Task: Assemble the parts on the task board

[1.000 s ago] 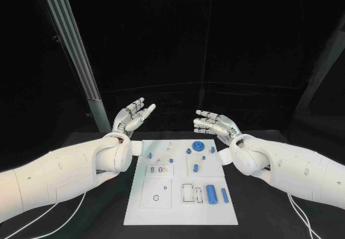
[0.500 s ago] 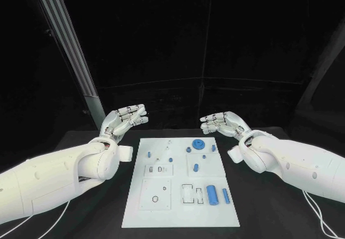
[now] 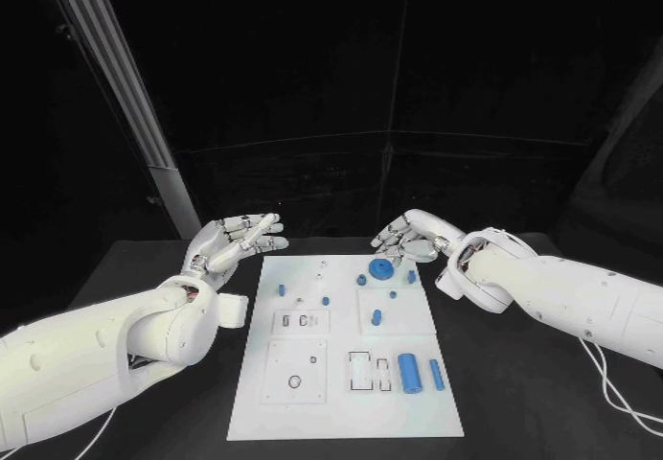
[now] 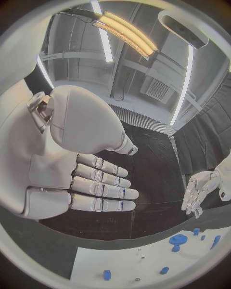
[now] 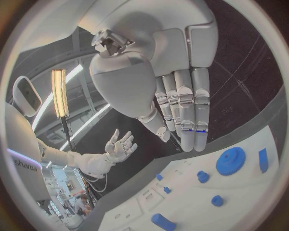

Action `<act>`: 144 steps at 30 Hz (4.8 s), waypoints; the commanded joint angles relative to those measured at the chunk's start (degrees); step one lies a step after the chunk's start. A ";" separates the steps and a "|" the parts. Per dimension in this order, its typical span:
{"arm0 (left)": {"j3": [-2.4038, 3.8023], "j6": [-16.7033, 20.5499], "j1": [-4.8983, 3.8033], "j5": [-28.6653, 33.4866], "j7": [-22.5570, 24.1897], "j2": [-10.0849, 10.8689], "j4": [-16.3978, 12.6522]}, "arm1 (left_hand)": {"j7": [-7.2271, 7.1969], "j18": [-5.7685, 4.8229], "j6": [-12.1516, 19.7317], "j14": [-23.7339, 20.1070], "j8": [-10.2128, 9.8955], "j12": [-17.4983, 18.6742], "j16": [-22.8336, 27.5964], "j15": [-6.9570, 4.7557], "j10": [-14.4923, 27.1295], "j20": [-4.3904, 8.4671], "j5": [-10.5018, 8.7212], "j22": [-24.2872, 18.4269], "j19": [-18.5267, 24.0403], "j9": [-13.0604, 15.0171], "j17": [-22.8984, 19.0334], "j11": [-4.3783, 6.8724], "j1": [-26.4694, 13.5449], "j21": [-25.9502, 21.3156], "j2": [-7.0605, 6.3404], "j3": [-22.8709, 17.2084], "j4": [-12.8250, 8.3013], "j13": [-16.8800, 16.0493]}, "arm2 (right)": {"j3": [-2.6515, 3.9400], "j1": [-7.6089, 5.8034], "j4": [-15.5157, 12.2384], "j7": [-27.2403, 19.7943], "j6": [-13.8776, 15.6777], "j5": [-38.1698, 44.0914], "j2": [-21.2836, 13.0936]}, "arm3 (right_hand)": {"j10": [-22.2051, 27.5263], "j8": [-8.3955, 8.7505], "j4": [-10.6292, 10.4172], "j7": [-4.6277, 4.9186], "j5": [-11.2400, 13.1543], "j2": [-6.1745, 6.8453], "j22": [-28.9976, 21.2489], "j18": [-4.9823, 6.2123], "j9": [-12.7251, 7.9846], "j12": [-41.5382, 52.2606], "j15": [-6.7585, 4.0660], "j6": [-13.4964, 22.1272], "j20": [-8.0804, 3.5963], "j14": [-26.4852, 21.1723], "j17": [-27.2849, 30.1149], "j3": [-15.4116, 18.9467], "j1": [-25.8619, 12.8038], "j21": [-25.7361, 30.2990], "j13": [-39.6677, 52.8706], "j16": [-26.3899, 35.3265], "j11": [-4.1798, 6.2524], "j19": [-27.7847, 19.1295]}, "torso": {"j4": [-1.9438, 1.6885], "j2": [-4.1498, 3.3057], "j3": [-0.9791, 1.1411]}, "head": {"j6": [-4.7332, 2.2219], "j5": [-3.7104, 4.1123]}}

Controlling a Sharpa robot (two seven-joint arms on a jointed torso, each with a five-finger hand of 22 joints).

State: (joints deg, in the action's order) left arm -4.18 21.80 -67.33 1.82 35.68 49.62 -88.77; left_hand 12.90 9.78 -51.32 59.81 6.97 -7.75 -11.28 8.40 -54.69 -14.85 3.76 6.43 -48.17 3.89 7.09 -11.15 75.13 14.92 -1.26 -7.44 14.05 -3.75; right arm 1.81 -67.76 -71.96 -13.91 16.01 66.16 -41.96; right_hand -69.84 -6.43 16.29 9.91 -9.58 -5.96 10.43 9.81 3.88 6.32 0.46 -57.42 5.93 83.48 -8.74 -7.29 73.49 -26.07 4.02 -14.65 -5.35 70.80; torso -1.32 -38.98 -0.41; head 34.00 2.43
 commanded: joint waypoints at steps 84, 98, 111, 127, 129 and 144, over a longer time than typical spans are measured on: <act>-1.34 -7.64 -0.10 0.41 -4.64 -1.25 -0.59 | 1.60 0.73 0.19 0.65 -0.49 1.06 1.03 0.04 -0.05 0.03 -0.23 -0.84 -1.16 -0.22 0.23 -0.18 0.78 -0.75 0.99 0.09 -1.84 0.11 | 0.19 -2.02 -3.31 17.08 3.65 28.32 4.73 | -0.60 1.95 -5.80 -1.21 6.68 4.38 34.15 -1.79 0.10 -1.62 -1.09 -4.61 -0.73 1.63 -46.88 -16.71 -2.76 -39.54 -0.01 -55.46 0.98 1.54 | -1.26 -5.10 -0.22 | -0.77 1.18; -1.34 -8.04 -0.10 0.40 -4.76 -1.88 -0.39 | 1.65 0.72 0.31 0.55 -0.56 1.18 1.18 0.09 0.08 -0.01 -0.23 -0.94 -1.13 -0.21 0.22 -0.24 0.69 -0.88 1.00 0.18 -1.88 0.11 | 0.22 -2.86 3.06 17.04 4.30 28.21 10.70 | -0.46 2.19 -6.56 -1.16 6.66 4.88 34.41 -1.81 0.04 -1.91 -1.03 -4.47 -0.68 1.63 -47.20 -17.03 -3.08 -39.82 -0.05 -55.80 0.90 1.42 | -2.20 -5.27 -0.61 | -1.34 1.42; -1.33 -7.89 -0.52 0.40 -4.95 -1.83 -0.88 | 1.66 0.72 0.33 0.53 -0.57 1.21 1.22 0.10 0.10 -0.02 -0.23 -0.97 -1.12 -0.21 0.22 -0.25 0.68 -0.92 1.02 0.20 -1.90 0.11 | 0.20 -3.20 8.57 17.10 1.54 29.25 15.70 | -0.26 2.35 -6.98 -1.08 6.67 5.15 34.51 -1.82 0.01 -2.12 -0.97 -4.33 -0.63 1.62 -47.31 -17.28 -3.16 -39.96 -0.08 -55.97 0.82 1.33 | -2.30 -5.62 -0.74 | -1.30 1.11; -1.33 -7.80 -0.92 0.19 -5.15 -2.07 -0.83 | 1.68 0.71 0.36 0.49 -0.59 1.25 1.28 0.12 0.14 -0.04 -0.22 -1.00 -1.11 -0.21 0.22 -0.27 0.70 -0.97 1.05 0.20 -1.94 0.11 | 0.19 -3.22 10.09 17.36 -1.47 30.45 17.22 | -0.23 2.39 -7.14 -1.06 6.66 5.29 34.52 -1.82 0.00 -2.17 -0.94 -4.29 -0.61 1.61 -47.36 -17.33 -3.22 -39.99 -0.08 -56.03 0.80 1.27 | -2.30 -5.75 -0.74 | -1.06 0.94; -1.33 -7.80 -0.94 0.19 -5.16 -2.06 -0.83 | 1.68 0.71 0.36 0.49 -0.59 1.25 1.28 0.12 0.14 -0.04 -0.22 -1.00 -1.11 -0.21 0.22 -0.27 0.70 -0.97 1.05 0.20 -1.94 0.11 | 0.19 -3.22 10.12 17.38 -1.70 30.51 17.30 | -0.23 2.39 -7.14 -1.06 6.66 5.30 34.52 -1.82 0.00 -2.17 -0.94 -4.29 -0.61 1.61 -47.36 -17.33 -3.22 -39.99 -0.08 -56.03 0.80 1.27 | -2.30 -5.75 -0.73 | -1.06 0.91; -1.33 -7.61 -1.05 0.18 -5.28 -2.17 -0.83 | 1.69 0.71 0.39 0.46 -0.61 1.30 1.35 0.14 0.17 -0.06 -0.22 -1.05 -1.09 -0.20 0.21 -0.29 0.71 -1.03 1.09 0.21 -2.00 0.10 | 0.19 -3.22 11.74 18.22 -1.39 31.15 18.62 | 1.51 2.94 -8.38 -0.50 6.68 6.63 34.20 -1.76 -0.22 -2.79 -0.49 -2.54 -0.27 1.44 -47.33 -17.74 -3.53 -40.00 -0.29 -56.25 0.21 0.64 | -2.35 -5.84 -0.77 | -1.01 1.02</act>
State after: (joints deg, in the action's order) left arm -5.54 14.72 -68.27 2.42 30.23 47.52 -89.50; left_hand 13.30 9.72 -51.29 60.21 6.69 -6.64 -10.14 8.40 -54.67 -14.86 3.76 5.46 -48.95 3.76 7.24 -11.16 75.89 14.24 -0.51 -7.21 12.40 -3.72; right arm 2.00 -70.92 -60.36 3.91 15.43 96.61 -23.40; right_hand -68.81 -3.81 8.28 9.32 -2.98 0.07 44.69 8.89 3.85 3.70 -0.31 -60.43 5.63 83.83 -56.01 -25.15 69.90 -65.89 3.79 -70.70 -5.13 71.86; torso -3.63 -44.81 -1.15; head 32.91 3.44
